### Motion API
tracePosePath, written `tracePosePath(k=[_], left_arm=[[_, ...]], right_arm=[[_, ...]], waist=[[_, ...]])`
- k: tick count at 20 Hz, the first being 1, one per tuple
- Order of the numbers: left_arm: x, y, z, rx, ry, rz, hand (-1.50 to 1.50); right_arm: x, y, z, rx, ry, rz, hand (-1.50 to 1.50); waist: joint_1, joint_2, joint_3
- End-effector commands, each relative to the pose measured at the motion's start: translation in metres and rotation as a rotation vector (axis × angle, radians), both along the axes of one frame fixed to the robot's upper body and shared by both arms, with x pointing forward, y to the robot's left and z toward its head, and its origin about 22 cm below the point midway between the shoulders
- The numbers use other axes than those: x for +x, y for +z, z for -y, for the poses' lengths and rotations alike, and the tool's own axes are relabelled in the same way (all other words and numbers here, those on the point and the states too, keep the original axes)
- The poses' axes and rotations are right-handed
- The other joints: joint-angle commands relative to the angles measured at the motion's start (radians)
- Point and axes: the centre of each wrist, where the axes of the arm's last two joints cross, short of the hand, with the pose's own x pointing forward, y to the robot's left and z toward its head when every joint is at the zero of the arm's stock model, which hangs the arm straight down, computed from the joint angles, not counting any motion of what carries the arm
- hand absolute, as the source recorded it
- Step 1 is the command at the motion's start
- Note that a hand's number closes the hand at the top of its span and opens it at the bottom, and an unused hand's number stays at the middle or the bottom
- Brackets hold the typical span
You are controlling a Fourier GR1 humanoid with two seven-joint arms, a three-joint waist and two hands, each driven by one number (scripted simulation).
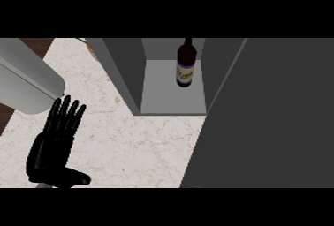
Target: Pick up the wine, place it into the cabinet and close the cabinet
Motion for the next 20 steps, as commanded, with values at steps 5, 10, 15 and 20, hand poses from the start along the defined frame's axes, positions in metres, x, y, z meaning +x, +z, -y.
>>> tracePosePath(k=[5,10,15,20], left_arm=[[0.0,0.012,-0.044,0.012,0.024,0.015,-1.5],[0.0,0.012,-0.062,0.029,0.017,0.018,-1.5],[0.008,0.032,-0.09,0.034,0.004,0.028,-1.5],[0.006,0.022,-0.088,0.02,-0.006,0.015,-1.5]], right_arm=[[-0.023,0.053,-0.012,0.145,0.081,0.055,1.5],[-0.02,0.051,-0.019,0.121,0.123,0.036,1.5],[-0.007,0.045,-0.026,0.152,0.144,0.033,1.5],[0.008,0.037,-0.041,0.166,0.166,0.037,1.5]], waist=[[0.002,0.002,-0.002],[0.007,0.003,-0.003],[0.024,0.008,-0.004],[0.039,0.012,-0.007]])
